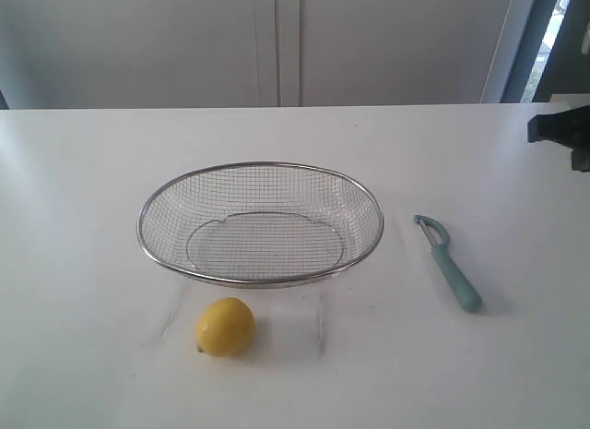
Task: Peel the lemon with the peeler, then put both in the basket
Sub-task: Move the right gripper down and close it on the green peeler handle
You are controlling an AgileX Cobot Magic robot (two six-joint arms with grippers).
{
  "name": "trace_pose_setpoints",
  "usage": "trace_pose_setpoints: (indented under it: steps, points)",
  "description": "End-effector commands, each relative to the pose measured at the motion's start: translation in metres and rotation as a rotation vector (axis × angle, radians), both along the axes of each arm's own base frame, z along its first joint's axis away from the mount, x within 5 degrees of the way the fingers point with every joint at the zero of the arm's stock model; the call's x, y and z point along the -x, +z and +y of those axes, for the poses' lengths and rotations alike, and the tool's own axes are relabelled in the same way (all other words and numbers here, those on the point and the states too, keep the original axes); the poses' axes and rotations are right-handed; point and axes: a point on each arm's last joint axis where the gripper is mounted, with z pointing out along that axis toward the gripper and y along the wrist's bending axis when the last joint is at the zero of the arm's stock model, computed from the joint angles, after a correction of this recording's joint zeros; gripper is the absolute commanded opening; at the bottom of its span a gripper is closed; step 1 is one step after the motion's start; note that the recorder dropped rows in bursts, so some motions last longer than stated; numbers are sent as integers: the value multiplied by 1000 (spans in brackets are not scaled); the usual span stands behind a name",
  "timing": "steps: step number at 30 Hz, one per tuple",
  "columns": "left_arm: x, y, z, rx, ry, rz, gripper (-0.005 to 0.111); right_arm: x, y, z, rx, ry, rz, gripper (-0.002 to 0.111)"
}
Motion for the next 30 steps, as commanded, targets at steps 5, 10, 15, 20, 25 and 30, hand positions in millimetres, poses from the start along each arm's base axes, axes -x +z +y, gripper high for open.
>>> trace_pose_setpoints:
  steps: [5,10,15,20,25,30]
  points:
    - [0,-2,0,8,2,3,1,-17,-32,16,-127,133,141,0]
    - [0,-2,0,8,2,3,1,-21,-49,37,-128,233,199,0]
    - [0,-2,0,8,2,3,1,-23,-62,55,-115,308,246,0]
    - [0,-2,0,8,2,3,1,-24,-74,65,-106,357,288,0]
    - [0,-2,0,8,2,3,1,-27,-78,68,-118,373,343,0]
    - [0,-2,0,8,2,3,1,-30,-81,69,-121,376,359,0]
